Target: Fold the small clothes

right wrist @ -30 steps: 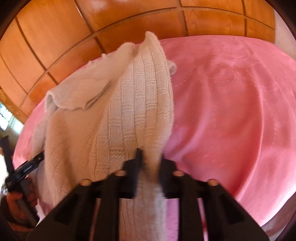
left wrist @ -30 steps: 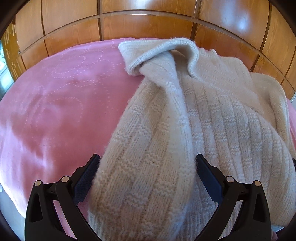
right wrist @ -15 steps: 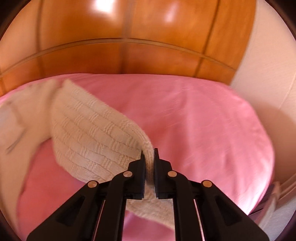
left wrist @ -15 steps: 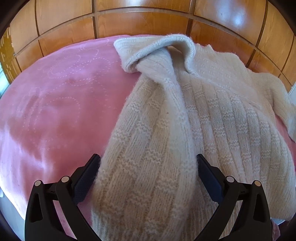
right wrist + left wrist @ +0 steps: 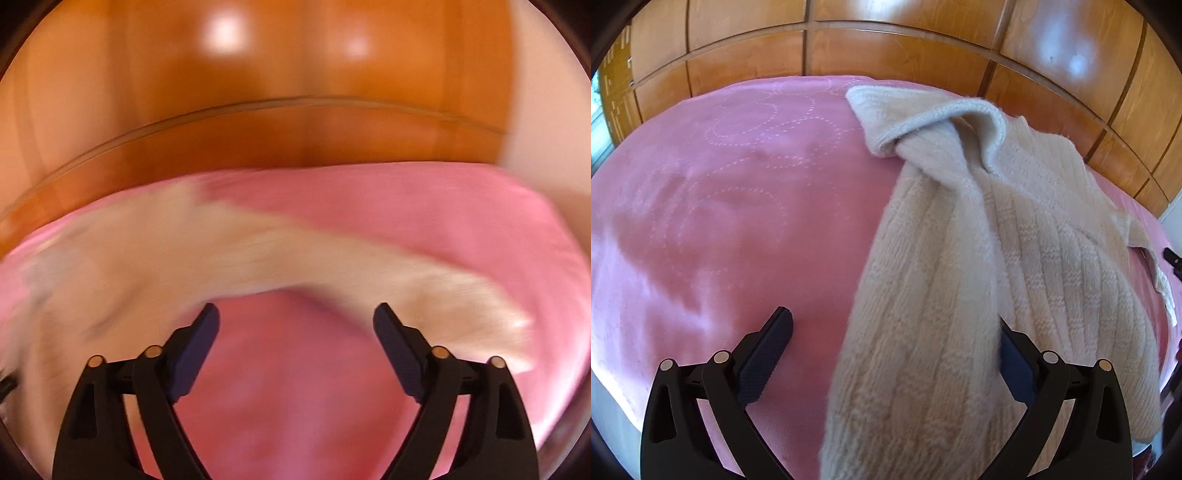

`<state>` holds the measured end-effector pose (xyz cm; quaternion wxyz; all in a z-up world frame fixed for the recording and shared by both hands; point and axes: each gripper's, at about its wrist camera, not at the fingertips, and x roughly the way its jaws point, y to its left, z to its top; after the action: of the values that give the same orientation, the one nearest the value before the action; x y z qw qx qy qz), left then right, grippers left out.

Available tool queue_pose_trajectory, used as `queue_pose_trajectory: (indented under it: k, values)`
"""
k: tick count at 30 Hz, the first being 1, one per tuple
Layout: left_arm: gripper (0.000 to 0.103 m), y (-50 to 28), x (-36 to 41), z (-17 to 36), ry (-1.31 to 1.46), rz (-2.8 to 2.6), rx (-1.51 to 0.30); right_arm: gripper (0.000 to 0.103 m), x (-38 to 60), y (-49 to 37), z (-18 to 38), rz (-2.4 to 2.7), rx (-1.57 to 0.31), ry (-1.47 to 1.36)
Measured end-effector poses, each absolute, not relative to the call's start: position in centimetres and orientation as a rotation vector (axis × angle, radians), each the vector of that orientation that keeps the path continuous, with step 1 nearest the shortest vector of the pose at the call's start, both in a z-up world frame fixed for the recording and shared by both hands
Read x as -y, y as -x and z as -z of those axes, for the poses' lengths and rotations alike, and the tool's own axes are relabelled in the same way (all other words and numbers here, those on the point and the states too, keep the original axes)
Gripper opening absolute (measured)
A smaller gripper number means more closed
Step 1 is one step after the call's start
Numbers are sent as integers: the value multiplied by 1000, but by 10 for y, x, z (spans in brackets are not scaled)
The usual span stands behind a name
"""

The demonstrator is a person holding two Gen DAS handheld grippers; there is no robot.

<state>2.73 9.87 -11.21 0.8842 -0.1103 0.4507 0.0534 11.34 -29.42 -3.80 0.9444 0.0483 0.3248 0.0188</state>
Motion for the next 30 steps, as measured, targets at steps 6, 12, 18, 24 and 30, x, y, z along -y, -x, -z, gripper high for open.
queue_pose_trajectory:
  k: [6,12,18,24,30]
  values:
    - [100,-37,-88,75,179,-63,-833,101,208,-112,60,-111,-694,44]
    - [100,-64,-60,49,113,55,-773,101,187,-121,97,23,-715,147]
    - [100,-107,-4,47,-29,184,-771,101,214,-123,105,-35,-750,-26]
    - [89,-146,41,70,-196,244,-821,101,215,-121,103,-37,-742,-34]
    - [74,-174,58,97,-261,303,-901,101,215,-124,104,-42,-741,-40]
